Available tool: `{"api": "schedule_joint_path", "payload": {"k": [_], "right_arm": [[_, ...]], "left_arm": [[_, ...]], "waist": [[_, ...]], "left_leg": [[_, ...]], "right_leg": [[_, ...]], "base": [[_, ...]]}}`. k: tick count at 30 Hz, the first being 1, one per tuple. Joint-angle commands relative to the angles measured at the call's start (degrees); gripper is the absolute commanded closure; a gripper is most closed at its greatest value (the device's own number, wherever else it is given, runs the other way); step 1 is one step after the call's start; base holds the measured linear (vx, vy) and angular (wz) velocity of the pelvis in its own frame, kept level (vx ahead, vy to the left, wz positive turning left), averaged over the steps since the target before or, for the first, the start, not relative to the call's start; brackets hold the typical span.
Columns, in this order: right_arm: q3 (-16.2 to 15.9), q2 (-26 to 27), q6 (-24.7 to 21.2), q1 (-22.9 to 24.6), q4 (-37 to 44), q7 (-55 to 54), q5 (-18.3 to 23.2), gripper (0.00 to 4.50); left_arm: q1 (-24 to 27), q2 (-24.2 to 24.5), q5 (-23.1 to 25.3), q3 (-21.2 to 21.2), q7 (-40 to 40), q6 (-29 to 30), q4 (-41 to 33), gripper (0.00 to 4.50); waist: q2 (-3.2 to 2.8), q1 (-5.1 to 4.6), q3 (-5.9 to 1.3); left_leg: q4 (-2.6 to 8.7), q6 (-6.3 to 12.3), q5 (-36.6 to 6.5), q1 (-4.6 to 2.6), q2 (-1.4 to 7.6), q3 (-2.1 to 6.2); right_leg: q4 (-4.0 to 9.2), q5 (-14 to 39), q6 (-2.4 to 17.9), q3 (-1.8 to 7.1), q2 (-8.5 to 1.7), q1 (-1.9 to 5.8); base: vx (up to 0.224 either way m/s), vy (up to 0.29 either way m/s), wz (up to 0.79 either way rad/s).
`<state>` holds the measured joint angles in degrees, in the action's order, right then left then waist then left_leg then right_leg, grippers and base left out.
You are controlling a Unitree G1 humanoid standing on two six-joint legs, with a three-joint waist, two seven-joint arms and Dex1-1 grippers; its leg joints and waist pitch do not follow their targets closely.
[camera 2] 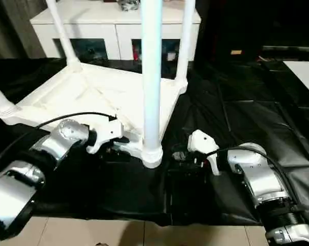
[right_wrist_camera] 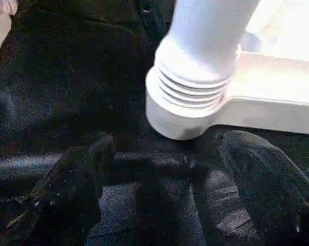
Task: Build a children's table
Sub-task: Rotate table base
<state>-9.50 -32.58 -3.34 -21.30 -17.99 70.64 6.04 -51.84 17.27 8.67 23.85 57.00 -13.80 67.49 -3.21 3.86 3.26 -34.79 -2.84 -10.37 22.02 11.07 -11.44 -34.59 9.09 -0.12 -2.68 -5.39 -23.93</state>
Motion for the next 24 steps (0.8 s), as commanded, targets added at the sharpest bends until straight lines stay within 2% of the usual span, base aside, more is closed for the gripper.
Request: {"api": "schedule_joint_path", "payload": {"k": [1,2,6,7,8,9,10,12,13,16,17,18,19,21,24], "right_arm": [[-0.28,-0.11,-0.43,-0.15,2.09,0.33,0.44,0.69],[-0.33,-0.25,-0.89,-0.01,2.61,0.28,0.56,0.69],[-0.34,-0.46,-1.27,0.06,2.91,0.24,0.7,0.69],[-0.17,-0.5,-1.18,-0.26,2.36,-0.29,0.6,0.69],[-0.13,-0.49,-1.13,-0.33,2.23,-0.39,0.58,0.69],[0.25,-0.28,-0.87,-0.71,1.47,-1.19,0.46,0.69],[0.4,-0.12,-0.76,-0.95,1.09,-1.64,0.34,0.69],[0.65,0.2,-0.31,-1.39,0.28,-2.78,-0.12,0.69],[0.85,0.39,-0.07,-1.64,-0.24,-3.56,-0.41,0.69],[1.4,1.08,-0.09,-2.5,-2.01,-6.51,-1.44,0.69],[1.4,1.08,-0.09,-2.5,-2.01,-6.51,-1.44,0.69],[1.53,1.36,-0.22,-2.94,-3.28,-8.45,-2.33,0.69],[1.62,1.54,-0.33,-3.16,-3.93,-9.49,-2.77,0.69],[1.78,1.99,-0.64,-3.58,-5.27,-11.83,-3.41,0.69],[1.84,2.26,-0.65,-3.71,-5.85,-12.66,-3.36,0.69]], "left_arm": [[-1.29,0.26,0.06,-1.28,-1.99,1.3,0.94,2.39],[-1.46,0.06,-0.15,-1.82,-1.03,3.05,1.84,2.47],[-1.76,0.01,0.0,-2.1,-0.29,5.16,2.68,2.69],[-1.8,-0.03,-0.35,-2.73,1.14,8.24,2.96,2.74],[-1.77,0.0,-0.36,-2.76,1.34,8.67,2.92,2.79],[-1.17,0.24,0.06,-2.39,2.19,10.64,2.35,2.79],[-0.74,0.34,0.2,-2.22,2.26,11.18,1.88,2.88],[-0.05,0.37,0.18,-2.25,1.54,12.59,1.01,2.99],[0.3,0.31,0.08,-2.38,0.86,13.54,0.46,3.03],[3.01,0.31,-0.9,-3.33,-0.33,18.74,-4.3,3.08],[3.01,0.31,-0.9,-3.33,-0.33,18.74,-4.3,3.15],[5.49,0.41,-1.78,-4.0,-0.55,22.4,-9.09,3.18],[6.76,0.52,-1.96,-4.13,-0.79,24.21,-11.59,3.21],[10.15,0.76,-2.27,-4.98,-1.35,28.42,-18.38,3.28],[12.34,1.01,-2.51,-5.55,-1.83,30.97,-22.83,3.34]], "waist": [[0.53,0.34,-4.18],[0.75,0.35,-4.15],[0.73,0.21,-4.1],[1.0,0.06,-4.19],[0.96,-0.01,-4.17],[1.23,-0.1,-4.21],[1.16,-0.13,-4.12],[1.09,-0.25,-4.21],[1.29,-0.28,-4.23],[1.36,-0.46,-4.09],[1.3,-0.53,-4.1],[1.45,-0.52,-4.2],[1.41,-0.71,-4.07],[1.35,-0.89,-4.12],[1.3,-1.15,-4.14]], "left_leg": [[4.31,3.36,-17.0,-1.0,1.66,1.08],[4.37,3.41,-16.85,-0.97,1.68,1.11],[4.42,3.38,-16.71,-0.86,1.67,1.17],[4.41,3.56,-15.71,-0.67,1.64,1.22],[4.43,3.59,-15.28,-0.58,1.66,1.23],[4.36,3.88,-14.4,-0.48,1.64,1.27],[4.37,4.08,-14.34,-0.43,1.58,1.26],[4.27,4.28,-14.32,-0.64,1.62,1.19],[4.19,4.48,-13.93,-0.61,1.57,1.14],[4.28,4.62,-13.72,-0.62,1.64,1.14],[4.28,4.7,-13.69,-0.62,1.66,1.13],[4.25,4.69,-13.48,-0.73,1.72,1.09],[4.32,4.9,-13.27,-0.51,1.62,1.11],[4.34,4.93,-13.11,-0.59,1.7,1.07],[4.32,5.15,-13.08,-0.64,1.71,1.02]], "right_leg": [[4.4,13.81,15.13,1.34,-2.47,3.23],[4.45,14.42,14.88,1.33,-2.5,3.26],[4.53,15.26,14.56,1.37,-2.59,3.27],[4.39,14.59,14.68,1.34,-2.68,3.46],[4.32,14.21,14.73,1.34,-2.69,3.5],[4.19,13.45,14.89,1.33,-2.77,3.57],[4.3,13.72,14.91,1.29,-2.76,3.53],[4.39,14.25,15.01,1.36,-2.8,3.42],[4.33,13.66,15.22,1.39,-2.76,3.42],[4.31,13.8,15.54,1.37,-2.74,3.4],[4.33,13.97,15.52,1.37,-2.71,3.36],[4.31,13.78,15.61,1.41,-2.8,3.41],[4.35,13.89,15.76,1.33,-2.7,3.36],[4.37,14.15,15.76,1.35,-2.74,3.36],[4.39,14.06,15.55,1.38,-2.59,3.31]], "base": [[0.0,0.0,0.0],[0.0,0.0,0.0],[0.0,0.0,0.0],[0.0,0.0,0.0],[0.0,0.0,0.0],[0.0,0.0,0.0],[0.0,0.0,0.0],[0.0,0.0,0.0],[0.0,0.0,0.0],[0.0,0.0,0.0],[0.0,0.0,0.0],[0.0,0.0,0.0],[0.0,0.0,0.0],[0.0,0.0,0.0],[0.0,0.0,0.0]]}}
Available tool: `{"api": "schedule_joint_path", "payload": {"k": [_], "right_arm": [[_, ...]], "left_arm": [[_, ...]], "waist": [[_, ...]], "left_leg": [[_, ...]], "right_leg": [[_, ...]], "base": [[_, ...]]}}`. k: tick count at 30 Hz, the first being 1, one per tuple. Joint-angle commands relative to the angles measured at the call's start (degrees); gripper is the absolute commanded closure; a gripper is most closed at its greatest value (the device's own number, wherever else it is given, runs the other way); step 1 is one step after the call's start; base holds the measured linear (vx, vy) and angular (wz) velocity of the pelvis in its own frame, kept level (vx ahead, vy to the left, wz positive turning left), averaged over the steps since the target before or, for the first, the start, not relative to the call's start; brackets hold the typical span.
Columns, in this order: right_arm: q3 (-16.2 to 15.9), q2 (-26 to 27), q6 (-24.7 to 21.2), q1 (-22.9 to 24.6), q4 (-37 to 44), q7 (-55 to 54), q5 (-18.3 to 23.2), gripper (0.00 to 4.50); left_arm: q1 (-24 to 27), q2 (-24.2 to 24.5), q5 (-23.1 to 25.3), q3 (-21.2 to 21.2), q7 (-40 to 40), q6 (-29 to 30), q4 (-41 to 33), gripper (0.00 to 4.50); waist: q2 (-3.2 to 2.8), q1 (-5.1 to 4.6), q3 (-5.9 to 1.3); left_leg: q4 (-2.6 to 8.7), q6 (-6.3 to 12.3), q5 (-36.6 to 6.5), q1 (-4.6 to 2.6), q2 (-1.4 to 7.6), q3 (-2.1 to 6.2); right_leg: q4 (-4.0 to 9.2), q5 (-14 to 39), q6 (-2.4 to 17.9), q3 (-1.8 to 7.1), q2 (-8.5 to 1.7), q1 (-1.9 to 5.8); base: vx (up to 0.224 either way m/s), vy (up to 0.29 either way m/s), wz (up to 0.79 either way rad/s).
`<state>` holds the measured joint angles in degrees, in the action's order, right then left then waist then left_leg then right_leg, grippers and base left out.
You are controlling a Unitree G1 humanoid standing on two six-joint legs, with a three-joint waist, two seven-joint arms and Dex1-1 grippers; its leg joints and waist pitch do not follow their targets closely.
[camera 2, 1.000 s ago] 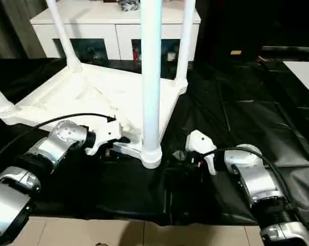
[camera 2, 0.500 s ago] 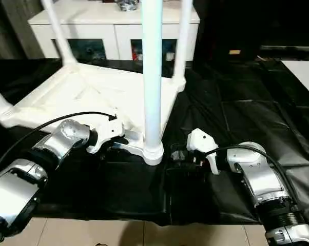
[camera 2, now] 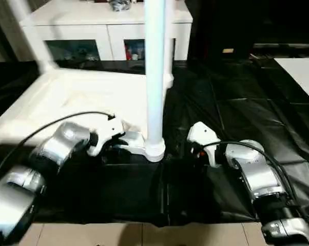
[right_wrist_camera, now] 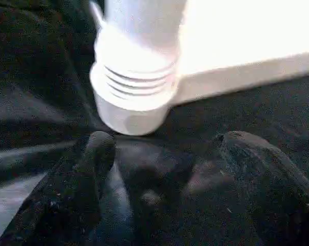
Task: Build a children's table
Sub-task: Rotate table base
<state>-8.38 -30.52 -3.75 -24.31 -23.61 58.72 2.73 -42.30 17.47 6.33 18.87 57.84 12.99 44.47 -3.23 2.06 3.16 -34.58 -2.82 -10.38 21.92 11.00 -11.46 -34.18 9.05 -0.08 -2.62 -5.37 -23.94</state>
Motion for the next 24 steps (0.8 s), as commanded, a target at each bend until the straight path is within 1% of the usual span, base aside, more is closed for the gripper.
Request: {"api": "schedule_joint_path", "payload": {"k": [1,2,3,4,5,6,7,8,9,10,12,13,14,15,16,17,18,19,20,21,24], "right_arm": [[0.68,0.57,-0.16,-0.76,-0.88,-1.54,-0.09,0.69],[0.63,0.64,-0.11,-0.78,-1.07,-1.73,-0.08,0.69],[0.6,0.68,-0.09,-0.8,-1.18,-1.83,-0.07,0.69],[0.44,0.86,0.03,-0.76,-1.4,-2.09,-0.13,0.69],[0.25,1.13,0.16,-0.78,-1.72,-2.37,-0.29,0.69],[0.02,1.43,0.3,-0.8,-1.99,-2.64,-0.52,0.69],[-0.15,1.69,0.36,-0.88,-2.28,-2.86,-0.63,0.69],[-0.32,2.04,0.26,-0.95,-2.49,-2.99,-0.62,0.69],[-0.36,2.23,0.19,-0.96,-2.56,-3.01,-0.6,0.69],[-0.45,2.48,-0.16,-0.82,-2.16,-2.89,-0.46,0.69],[-0.61,2.6,-1.01,-0.51,-1.49,-2.57,-0.04,0.69],[-0.61,2.6,-1.01,-0.51,-1.49,-2.57,-0.04,0.69],[-0.74,2.56,-0.94,-0.31,-1.54,-2.63,-0.04,0.69],[-0.78,2.56,-0.88,-0.25,-1.6,-2.67,-0.07,0.69],[-0.82,2.55,-0.72,-0.16,-1.74,-2.73,-0.14,0.69],[-0.88,2.56,-0.52,-0.08,-1.95,-2.85,-0.33,0.69],[-0.92,2.58,-0.37,-0.02,-2.12,-2.89,-0.5,0.69],[-0.92,2.59,-0.35,-0.01,-2.15,-2.9,-0.54,0.69],[-0.94,2.61,-0.28,0.0,-2.21,-2.94,-0.67,0.69],[-0.93,2.6,-0.26,-0.01,-2.19,-2.98,-0.72,0.69],[-0.92,2.52,-0.2,-0.06,-2.13,-3.26,-0.77,0.69]], "left_arm": [[5.61,0.84,-1.34,-1.27,-2.71,5.19,-5.03,3.4],[6.26,0.81,-1.62,-1.44,-2.69,5.56,-6.32,3.45],[6.62,0.79,-1.78,-1.54,-2.67,5.77,-7.05,3.49],[7.51,0.77,-2.06,-1.6,-2.5,4.41,-8.55,3.55],[8.61,0.77,-2.4,-1.8,-2.46,5.2,-10.92,3.58],[9.43,1.09,-1.8,-1.58,-3.01,4.74,-12.66,3.58],[10.25,1.23,-1.98,-1.56,-2.81,4.05,-14.32,3.62],[11.2,1.38,-2.3,-1.65,-2.58,4.6,-16.46,3.64],[11.76,1.44,-2.47,-1.74,-2.45,5.29,-17.78,3.64],[12.4,1.7,-2.52,-1.83,-2.34,7.03,-19.8,3.65],[13.41,2.08,-1.6,-2.08,-3.99,13.16,-23.99,3.66],[13.41,2.08,-1.6,-2.08,-3.99,13.16,-23.99,3.67],[13.95,1.5,-1.69,-2.74,-5.95,18.27,-27.06,3.67],[14.08,1.28,-1.69,-2.92,-6.54,19.97,-27.94,3.67],[14.24,0.88,-1.75,-3.19,-7.37,22.39,-29.11,3.67],[14.47,0.67,-1.01,-2.93,-8.38,24.44,-30.29,3.68],[14.64,0.28,-0.26,-2.79,-9.56,26.43,-31.06,3.68],[14.71,0.19,-0.07,-2.75,-9.86,26.92,-31.31,3.69],[14.76,-0.32,0.44,-2.85,-11.08,27.98,-31.67,3.69],[14.58,-0.96,0.9,-2.98,-12.32,28.77,-31.58,3.69],[14.4,-2.53,0.37,-3.67,-14.42,26.83,-31.72,3.7]], "waist": [[1.63,0.53,-3.95],[1.51,0.5,-3.9],[1.34,0.53,-3.95],[1.72,0.5,-3.93],[1.7,0.59,-3.99],[1.52,0.58,-3.95],[1.75,0.5,-3.97],[1.58,0.59,-4.04],[1.4,0.49,-4.02],[1.39,0.48,-4.06],[1.21,0.49,-4.07],[1.26,0.48,-4.04],[1.33,0.4,-4.09],[1.31,0.39,-4.1],[1.3,0.43,-4.0],[1.42,0.39,-4.04],[1.19,0.4,-3.98],[1.38,0.36,-3.91],[1.39,0.31,-3.91],[1.08,0.34,-3.83],[1.17,0.33,-3.89]], "left_leg": [[4.2,5.16,-13.51,-0.46,1.91,1.1],[4.24,5.19,-13.56,-0.39,1.88,1.14],[4.14,5.16,-13.9,-0.69,1.85,1.02],[4.1,5.22,-13.99,-0.7,1.77,0.93],[4.12,5.23,-13.62,-0.68,1.83,0.97],[4.22,5.23,-13.42,-0.52,1.88,1.07],[4.17,5.33,-13.53,-0.56,1.81,0.99],[4.19,5.27,-13.33,-0.61,1.92,1.08],[4.25,5.35,-12.82,-0.48,1.94,1.08],[4.2,5.39,-12.76,-0.59,1.95,1.04],[4.18,5.38,-12.33,-0.69,1.99,0.96],[4.18,5.45,-11.93,-0.55,1.9,1.0],[4.15,5.4,-11.73,-0.58,1.88,0.93],[4.16,5.33,-11.48,-0.62,1.99,0.96],[4.13,5.55,-11.48,-0.58,1.9,0.97],[4.06,5.62,-11.31,-0.53,1.81,0.92],[4.07,5.59,-11.46,-0.53,1.8,0.95],[3.99,5.67,-11.93,-0.5,1.66,0.92],[4.01,5.55,-12.1,-0.46,1.66,0.93],[4.05,5.36,-12.9,-0.58,1.66,0.98],[4.03,5.03,-13.64,-0.59,1.55,1.03]], "right_leg": [[4.01,14.89,15.25,1.29,-2.7,3.37],[4.04,15.6,15.0,1.26,-2.72,3.36],[4.28,16.72,14.65,1.32,-2.66,3.05],[4.38,17.13,14.49,1.31,-2.53,2.97],[4.24,16.57,14.4,1.36,-2.54,3.0],[4.13,16.38,14.18,1.31,-2.52,2.99],[4.17,16.38,13.83,1.31,-2.41,2.94],[4.02,16.01,13.92,1.37,-2.57,2.99],[3.96,15.32,13.98,1.35,-2.51,2.98],[3.96,14.88,14.1,1.37,-2.48,2.91],[3.76,13.22,14.77,1.43,-2.43,2.94],[3.78,13.01,14.89,1.37,-2.39,3.06],[3.66,12.52,14.96,1.4,-2.35,3.06],[3.52,11.88,15.24,1.43,-2.41,3.13],[3.73,12.2,15.27,1.41,-2.41,3.05],[3.71,12.5,15.19,1.39,-2.39,3.15],[3.75,12.75,15.19,1.39,-2.4,3.12],[4.07,14.21,14.8,1.33,-2.38,3.1],[4.03,14.61,14.63,1.32,-2.35,3.13],[4.25,15.79,14.24,1.28,-2.29,3.0],[4.49,16.7,13.48,1.23,-2.17,2.98]], "base": [[0.0,0.0,0.0],[0.0,0.0,0.0],[0.0,0.0,0.0],[0.0,0.0,0.0],[0.0,0.0,0.0],[0.0,0.0,0.0],[0.0,0.0,0.0],[0.0,0.0,0.0],[0.0,0.0,0.0],[0.0,0.0,0.0],[0.0,0.0,0.0],[0.0,0.0,0.0],[0.0,0.0,0.0],[0.0,0.0,0.0],[0.0,0.0,0.0],[0.0,0.0,0.0],[0.0,0.0,0.0],[0.0,0.0,0.0],[0.0,0.0,0.0],[0.0,0.0,0.0],[0.0,0.0,0.0]]}}
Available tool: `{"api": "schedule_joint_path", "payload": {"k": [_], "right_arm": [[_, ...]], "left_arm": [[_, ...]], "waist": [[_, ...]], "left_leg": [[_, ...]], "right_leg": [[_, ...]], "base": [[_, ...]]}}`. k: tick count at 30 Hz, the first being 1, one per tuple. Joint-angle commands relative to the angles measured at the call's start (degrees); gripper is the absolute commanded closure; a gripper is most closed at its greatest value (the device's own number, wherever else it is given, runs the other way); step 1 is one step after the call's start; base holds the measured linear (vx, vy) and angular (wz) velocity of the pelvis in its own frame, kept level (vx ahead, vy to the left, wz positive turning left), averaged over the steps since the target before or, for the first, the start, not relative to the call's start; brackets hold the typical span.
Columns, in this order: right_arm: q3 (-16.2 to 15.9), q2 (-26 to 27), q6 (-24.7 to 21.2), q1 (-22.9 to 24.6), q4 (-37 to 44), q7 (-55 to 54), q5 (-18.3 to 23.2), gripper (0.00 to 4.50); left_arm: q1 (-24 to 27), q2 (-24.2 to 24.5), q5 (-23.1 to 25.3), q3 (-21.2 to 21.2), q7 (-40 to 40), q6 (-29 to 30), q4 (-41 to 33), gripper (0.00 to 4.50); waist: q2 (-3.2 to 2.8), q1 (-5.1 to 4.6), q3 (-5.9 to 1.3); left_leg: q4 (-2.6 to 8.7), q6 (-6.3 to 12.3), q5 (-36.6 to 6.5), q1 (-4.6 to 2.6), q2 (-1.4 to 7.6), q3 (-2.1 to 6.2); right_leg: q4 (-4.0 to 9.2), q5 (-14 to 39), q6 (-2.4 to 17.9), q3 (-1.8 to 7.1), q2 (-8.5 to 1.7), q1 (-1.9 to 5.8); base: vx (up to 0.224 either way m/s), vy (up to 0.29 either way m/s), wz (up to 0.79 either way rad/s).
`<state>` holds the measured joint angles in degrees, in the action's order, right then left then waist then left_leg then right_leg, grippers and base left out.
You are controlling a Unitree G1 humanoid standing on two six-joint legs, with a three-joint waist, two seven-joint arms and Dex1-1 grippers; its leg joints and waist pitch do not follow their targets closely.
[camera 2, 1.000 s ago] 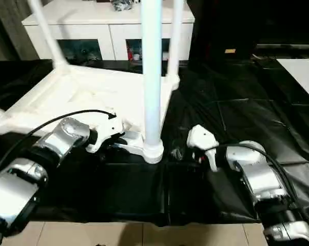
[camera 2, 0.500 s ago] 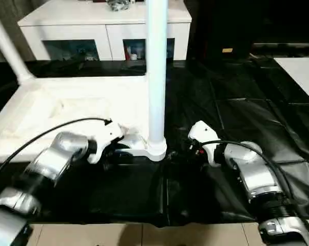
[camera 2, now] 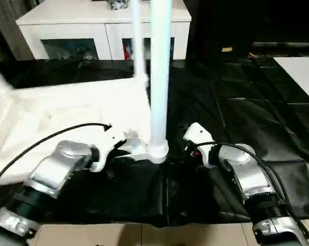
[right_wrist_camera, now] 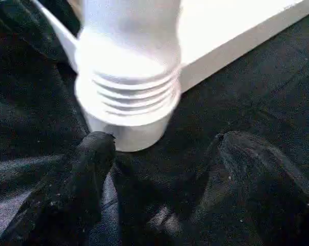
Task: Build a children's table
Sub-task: Rotate table base
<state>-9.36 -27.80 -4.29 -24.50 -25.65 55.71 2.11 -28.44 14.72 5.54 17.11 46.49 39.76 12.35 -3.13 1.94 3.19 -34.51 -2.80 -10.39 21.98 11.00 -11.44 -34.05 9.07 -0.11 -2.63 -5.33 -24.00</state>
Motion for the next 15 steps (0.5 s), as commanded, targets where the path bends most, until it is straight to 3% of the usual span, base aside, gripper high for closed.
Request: {"api": "schedule_joint_path", "payload": {"k": [1,5,8,9,12,15], "right_arm": [[0.07,-0.24,0.33,0.13,0.0,-0.3,-0.16,0.69],[0.05,-0.31,0.58,0.21,0.15,-0.44,-0.22,0.69],[0.17,-0.28,0.8,0.35,0.27,-0.28,-0.02,0.69],[0.18,-0.29,0.83,0.38,0.27,-0.24,0.03,0.69],[0.08,-0.46,1.15,0.6,0.37,-0.15,0.01,0.69],[0.08,-0.5,1.17,0.77,0.55,-0.08,0.12,0.69]], "left_arm": [[0.53,0.16,0.84,-1.77,-2.92,-3.07,0.68,3.7],[0.67,0.53,-1.35,-1.21,-0.42,-16.13,2.51,3.72],[0.56,0.58,-3.51,-1.57,2.54,-20.43,2.89,3.73],[0.47,0.39,-4.03,-1.75,3.07,-21.36,3.03,3.73],[0.16,0.32,-6.21,-2.41,5.96,-17.89,2.38,3.05],[-0.76,0.43,-6.31,-2.34,6.58,-19.53,4.54,2.92]], "waist": [[1.05,0.49,-4.0],[1.14,0.57,-4.12],[0.99,0.98,-4.16],[1.03,1.08,-4.14],[0.8,1.82,-4.26],[0.68,2.13,-4.3]], "left_leg": [[3.95,5.09,-13.4,-0.58,1.51,1.08],[3.88,5.46,-13.75,-0.62,1.49,1.07],[3.91,5.29,-13.6,-0.71,1.6,1.02],[3.95,5.13,-13.53,-0.64,1.6,1.0],[3.89,4.76,-12.78,-0.94,1.78,0.91],[3.92,4.95,-11.8,-0.81,1.8,0.94]], "right_leg": [[4.32,16.3,13.4,1.21,-2.19,3.09],[4.41,16.3,12.89,1.22,-2.18,2.9],[4.24,15.72,13.14,1.24,-2.2,2.81],[4.2,15.59,13.11,1.23,-2.21,2.87],[3.9,13.67,13.8,1.37,-2.21,2.71],[3.55,11.13,14.66,1.33,-2.14,2.86]], "base": [[0.0,0.0,0.0],[0.0,0.0,0.0],[0.0,0.0,0.0],[0.0,0.0,0.0],[0.0,0.0,0.0],[0.0,0.0,0.0]]}}
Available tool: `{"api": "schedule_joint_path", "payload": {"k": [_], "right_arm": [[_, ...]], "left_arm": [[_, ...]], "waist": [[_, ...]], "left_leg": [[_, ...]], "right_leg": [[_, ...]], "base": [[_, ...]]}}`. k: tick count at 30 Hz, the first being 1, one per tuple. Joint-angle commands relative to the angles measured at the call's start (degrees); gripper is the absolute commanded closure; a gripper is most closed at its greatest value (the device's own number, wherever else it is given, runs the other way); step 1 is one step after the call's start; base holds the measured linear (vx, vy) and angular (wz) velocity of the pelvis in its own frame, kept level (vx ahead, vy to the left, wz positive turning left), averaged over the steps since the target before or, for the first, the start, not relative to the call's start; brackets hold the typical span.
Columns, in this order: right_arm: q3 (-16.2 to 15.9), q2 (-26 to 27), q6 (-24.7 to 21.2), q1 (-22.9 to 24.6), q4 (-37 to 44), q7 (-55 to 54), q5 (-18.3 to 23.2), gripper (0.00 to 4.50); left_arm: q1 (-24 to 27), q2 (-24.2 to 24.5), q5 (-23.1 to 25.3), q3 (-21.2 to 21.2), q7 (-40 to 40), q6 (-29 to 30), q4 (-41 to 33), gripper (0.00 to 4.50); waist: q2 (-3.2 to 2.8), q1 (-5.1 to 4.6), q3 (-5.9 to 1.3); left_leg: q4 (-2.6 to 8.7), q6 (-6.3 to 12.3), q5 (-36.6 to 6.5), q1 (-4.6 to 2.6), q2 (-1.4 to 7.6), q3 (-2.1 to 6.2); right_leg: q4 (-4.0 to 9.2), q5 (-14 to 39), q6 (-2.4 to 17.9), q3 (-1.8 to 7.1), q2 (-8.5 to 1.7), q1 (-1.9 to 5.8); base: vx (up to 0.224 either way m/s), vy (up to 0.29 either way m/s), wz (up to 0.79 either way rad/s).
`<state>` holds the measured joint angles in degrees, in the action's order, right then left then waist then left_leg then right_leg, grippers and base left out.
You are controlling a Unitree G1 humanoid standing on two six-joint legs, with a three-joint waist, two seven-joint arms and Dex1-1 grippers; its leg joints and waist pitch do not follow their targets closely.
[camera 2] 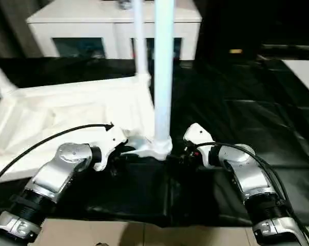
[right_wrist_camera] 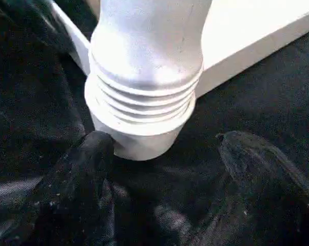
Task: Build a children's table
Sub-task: Rotate table base
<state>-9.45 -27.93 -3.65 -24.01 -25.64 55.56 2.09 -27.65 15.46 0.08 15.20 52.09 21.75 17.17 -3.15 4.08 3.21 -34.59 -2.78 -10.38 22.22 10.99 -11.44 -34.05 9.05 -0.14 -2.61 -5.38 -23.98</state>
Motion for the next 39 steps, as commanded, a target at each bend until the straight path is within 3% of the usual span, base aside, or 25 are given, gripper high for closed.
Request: {"api": "schedule_joint_path", "payload": {"k": [1,2,6,9,11,13,20,25,26,39], "right_arm": [[0.15,-0.36,0.52,0.36,0.67,0.11,0.16,0.69],[0.14,-0.35,0.49,0.47,0.83,0.17,0.23,0.69],[0.0,-0.5,0.42,0.97,1.62,0.82,0.52,0.69],[0.01,-0.72,0.41,1.21,2.0,1.12,0.63,0.69],[0.04,-0.86,0.44,1.29,2.08,1.19,0.66,0.69],[0.12,-1.1,0.51,1.39,2.18,1.31,0.7,0.69],[0.15,-1.47,0.3,1.9,3.01,1.65,0.77,0.69],[0.15,-1.35,0.12,1.84,3.06,1.93,0.84,0.69],[0.12,-1.3,0.13,1.76,2.98,1.93,0.85,0.69],[0.06,-1.38,0.14,1.63,3.11,2.18,0.98,0.69]], "left_arm": [[-1.95,-0.3,-0.72,-0.31,0.95,-3.18,0.83,2.79],[-2.41,-0.44,-0.75,-0.3,0.87,-4.01,1.99,2.61],[-4.95,0.44,0.44,1.18,3.23,-9.03,7.68,2.61],[-6.39,1.27,0.99,1.82,4.74,-9.38,9.97,2.61],[-7.17,1.7,1.22,2.03,5.26,-9.64,11.36,2.61],[-8.06,2.28,1.64,2.51,6.18,-9.95,13.16,2.61],[-9.04,2.8,2.35,3.03,7.05,-11.68,17.73,2.61],[-9.51,1.57,1.21,2.77,9.1,-13.94,22.23,2.61],[-9.86,1.34,1.41,2.79,9.0,-14.47,23.29,2.88],[-12.57,1.94,5.3,5.69,11.59,-17.41,32.08,3.85]], "waist": [[0.78,-0.04,-4.31],[0.68,0.04,-4.28],[0.87,-0.21,-4.26],[0.55,-0.32,-4.32],[0.69,-0.43,-4.37],[0.21,-0.52,-4.35],[0.42,-0.46,-4.46],[0.61,-0.31,-4.38],[0.55,-0.3,-4.36],[0.28,-0.26,-4.19]], "left_leg": [[3.97,5.02,-11.85,-0.98,1.75,0.95],[3.98,4.96,-12.34,-1.0,1.77,0.95],[3.98,4.64,-12.91,-0.84,1.58,0.98],[3.95,4.51,-12.97,-0.99,1.59,0.98],[3.92,4.54,-12.79,-0.96,1.57,0.97],[3.96,4.35,-13.28,-1.14,1.68,1.0],[3.87,4.51,-12.78,-1.02,1.61,0.99],[3.9,4.64,-13.13,-1.08,1.66,0.94],[3.92,4.49,-13.52,-1.12,1.68,0.93],[4.2,3.83,-15.47,-1.12,1.61,1.08]], "right_leg": [[3.53,10.93,14.66,1.29,-2.07,2.91],[3.59,11.18,14.56,1.32,-2.16,2.95],[3.65,12.57,13.65,1.34,-2.29,3.19],[3.71,12.73,13.49,1.35,-2.25,3.11],[3.65,11.79,13.98,1.31,-2.2,3.15],[3.61,11.68,14.56,1.28,-2.19,3.08],[3.41,9.69,15.23,1.26,-2.22,3.35],[3.54,11.14,15.15,1.28,-2.32,3.32],[3.6,11.76,15.11,1.29,-2.35,3.29],[4.05,15.35,14.0,1.24,-2.46,3.34]], "base": [[0.0,0.0,0.0],[0.0,0.0,0.0],[0.0,0.0,0.0],[0.0,0.0,0.0],[0.0,0.0,0.0],[0.0,0.0,0.0],[0.0,0.0,0.0],[0.0,0.0,0.0],[0.0,0.0,0.0],[0.0,0.0,0.0]]}}
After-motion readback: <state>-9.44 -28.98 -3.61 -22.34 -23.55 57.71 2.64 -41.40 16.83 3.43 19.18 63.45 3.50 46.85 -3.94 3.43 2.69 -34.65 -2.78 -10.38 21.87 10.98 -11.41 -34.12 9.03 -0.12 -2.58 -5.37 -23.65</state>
